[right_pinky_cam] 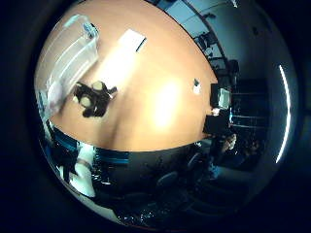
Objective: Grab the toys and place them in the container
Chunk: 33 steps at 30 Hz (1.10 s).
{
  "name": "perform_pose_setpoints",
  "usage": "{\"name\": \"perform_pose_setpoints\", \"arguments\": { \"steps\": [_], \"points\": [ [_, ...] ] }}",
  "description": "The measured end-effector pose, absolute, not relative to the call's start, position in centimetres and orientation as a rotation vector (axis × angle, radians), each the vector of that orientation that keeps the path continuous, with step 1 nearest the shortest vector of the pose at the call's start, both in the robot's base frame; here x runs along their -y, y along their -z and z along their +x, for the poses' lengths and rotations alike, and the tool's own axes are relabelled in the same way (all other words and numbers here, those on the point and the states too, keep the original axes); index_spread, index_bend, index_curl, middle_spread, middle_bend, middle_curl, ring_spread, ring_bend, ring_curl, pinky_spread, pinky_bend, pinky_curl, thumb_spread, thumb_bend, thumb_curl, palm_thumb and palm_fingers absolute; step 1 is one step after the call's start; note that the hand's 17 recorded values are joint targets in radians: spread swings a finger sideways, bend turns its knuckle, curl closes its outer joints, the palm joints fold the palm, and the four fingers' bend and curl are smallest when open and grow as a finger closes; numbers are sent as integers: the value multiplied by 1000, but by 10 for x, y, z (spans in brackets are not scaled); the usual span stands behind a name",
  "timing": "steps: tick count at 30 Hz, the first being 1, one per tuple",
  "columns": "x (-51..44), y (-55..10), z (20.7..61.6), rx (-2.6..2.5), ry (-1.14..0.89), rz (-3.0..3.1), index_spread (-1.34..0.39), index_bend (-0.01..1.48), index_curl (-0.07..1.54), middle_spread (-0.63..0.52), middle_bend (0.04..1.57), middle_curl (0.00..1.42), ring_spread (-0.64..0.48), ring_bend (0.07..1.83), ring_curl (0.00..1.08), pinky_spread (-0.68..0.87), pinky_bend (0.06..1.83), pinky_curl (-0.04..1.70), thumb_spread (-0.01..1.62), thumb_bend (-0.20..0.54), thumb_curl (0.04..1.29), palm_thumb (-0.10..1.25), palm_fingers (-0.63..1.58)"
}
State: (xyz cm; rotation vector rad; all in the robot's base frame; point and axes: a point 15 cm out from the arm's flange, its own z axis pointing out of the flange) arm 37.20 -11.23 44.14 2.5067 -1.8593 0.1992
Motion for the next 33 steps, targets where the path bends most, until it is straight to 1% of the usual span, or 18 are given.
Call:
{"name": "perform_pose_setpoints", "arguments": {
  "steps": [7, 15, 24, 33],
  "points": [
    [145, -379, 361, 1889, -142, 2454, -387, 160, 270, 63, 195, 319, 177, 293, 252, 433, 400, 305, 989, -27, 264, 243, 157],
    [139, -317, 347, 1880, -65, 2446, -379, 167, 275, 63, 194, 319, 176, 294, 254, 431, 394, 297, 997, -27, 263, 260, 167],
    [104, -290, 351, 1833, -30, 2484, -366, 162, 278, 76, 196, 316, 178, 300, 252, 435, 384, 292, 1008, -26, 260, 280, 182],
    [76, -259, 353, 1777, -2, 2515, -347, 162, 279, 64, 199, 320, 180, 312, 252, 433, 365, 288, 1013, -24, 264, 302, 212]
  ]
}}
